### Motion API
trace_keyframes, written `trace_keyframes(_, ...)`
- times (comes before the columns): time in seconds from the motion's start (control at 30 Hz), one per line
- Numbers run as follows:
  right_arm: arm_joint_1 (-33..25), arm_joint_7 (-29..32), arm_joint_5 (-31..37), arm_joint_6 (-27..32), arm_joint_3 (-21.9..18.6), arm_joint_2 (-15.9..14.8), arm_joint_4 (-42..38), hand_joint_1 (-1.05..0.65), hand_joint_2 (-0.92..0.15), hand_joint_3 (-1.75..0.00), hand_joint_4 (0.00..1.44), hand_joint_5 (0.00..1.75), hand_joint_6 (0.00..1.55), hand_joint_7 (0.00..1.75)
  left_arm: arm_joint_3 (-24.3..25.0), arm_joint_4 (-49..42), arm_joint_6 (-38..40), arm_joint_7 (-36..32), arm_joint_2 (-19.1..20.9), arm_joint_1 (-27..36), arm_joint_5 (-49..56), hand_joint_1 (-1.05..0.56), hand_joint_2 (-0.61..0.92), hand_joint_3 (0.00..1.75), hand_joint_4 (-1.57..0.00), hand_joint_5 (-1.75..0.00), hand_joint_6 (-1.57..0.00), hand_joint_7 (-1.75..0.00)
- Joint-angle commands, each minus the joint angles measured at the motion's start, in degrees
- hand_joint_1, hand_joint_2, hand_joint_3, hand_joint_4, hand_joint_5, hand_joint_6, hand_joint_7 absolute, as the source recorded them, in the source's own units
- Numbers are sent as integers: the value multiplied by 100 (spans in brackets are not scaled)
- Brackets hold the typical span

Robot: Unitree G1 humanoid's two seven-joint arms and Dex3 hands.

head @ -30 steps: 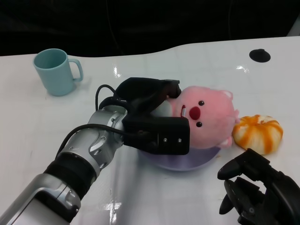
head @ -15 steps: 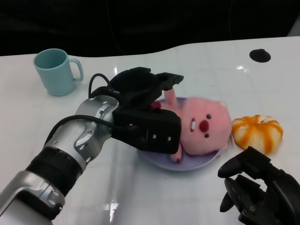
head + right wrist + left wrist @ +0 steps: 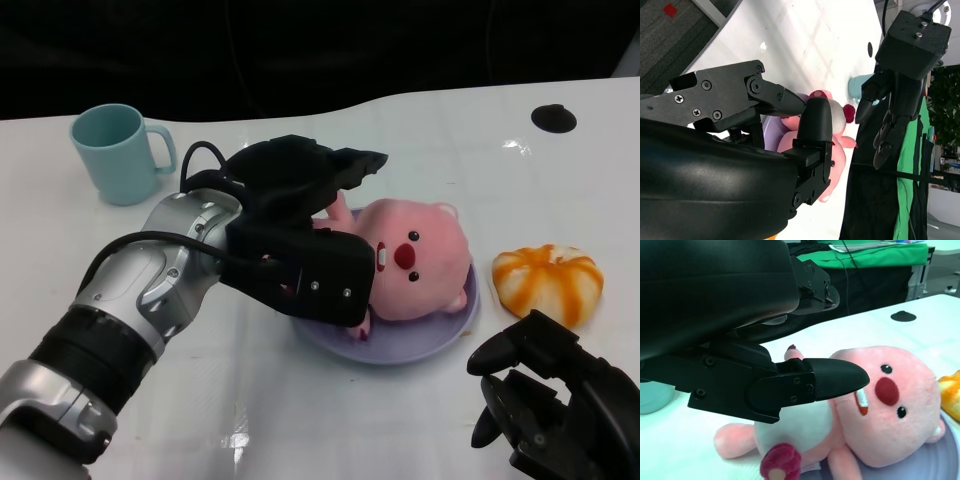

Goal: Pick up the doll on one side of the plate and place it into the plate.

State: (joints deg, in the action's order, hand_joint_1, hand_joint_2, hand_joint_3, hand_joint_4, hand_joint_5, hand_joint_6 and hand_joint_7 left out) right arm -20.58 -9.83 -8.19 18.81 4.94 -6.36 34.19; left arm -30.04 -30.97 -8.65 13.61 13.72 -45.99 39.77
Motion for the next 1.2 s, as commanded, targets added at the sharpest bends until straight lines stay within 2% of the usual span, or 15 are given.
trace_keyframes(0.03,20,23,-44,-3,-34,9,-66,-32,-92,-58,50,173,40,164,76,156,-5,90,155,63,-44,-104,92,52,-2,-31,-13,-4)
trace_keyframes(0.3,47,-25,-48,-91,-52,-10,-137,-31,-92,-58,50,173,39,164,259,737,22,226,365,315,-156,-101,92,51,-1,-38,-13,-3)
trace_keyframes(0.47,109,-51,-63,-70,-100,-20,-181,-32,-92,-58,50,172,39,164,493,1070,-256,153,603,664,-407,-96,92,48,-1,-50,-17,-4)
trace_keyframes(0.6,126,-69,-99,-21,-134,-20,-163,-32,-92,-58,50,172,39,164,787,1333,-621,-32,811,1068,-655,-87,92,43,-7,-56,-21,-6)
trace_keyframes(0.83,103,-54,-69,-68,-96,-54,-137,-31,-92,-58,50,172,39,164,1319,1580,-1116,-333,897,1774,-1145,-69,92,30,-24,-63,-39,-11)
trace_keyframes(0.93,72,-45,-61,-75,-78,-53,-96,-31,-92,-58,50,172,39,164,1625,1610,-1428,-422,867,2175,-1623,-58,92,25,-37,-70,-50,-15)
trace_keyframes(0.97,68,-49,-69,-64,-77,-55,-88,-31,-92,-58,50,172,39,164,1692,1618,-1505,-418,872,2275,-1741,-54,92,24,-38,-82,-54,-16)
trace_keyframes(1.03,62,-44,-67,-42,-68,-58,-68,-30,-92,-59,50,172,38,164,1815,1621,-1666,-420,876,2458,-1936,-49,92,23,-41,-91,-59,-17)
trace_keyframes(1.2,46,-16,-56,-26,-35,-43,-33,-31,-92,-59,51,172,38,165,2113,1764,-1702,-258,759,2882,-2593,-32,91,13,-50,-100,-72,-22)
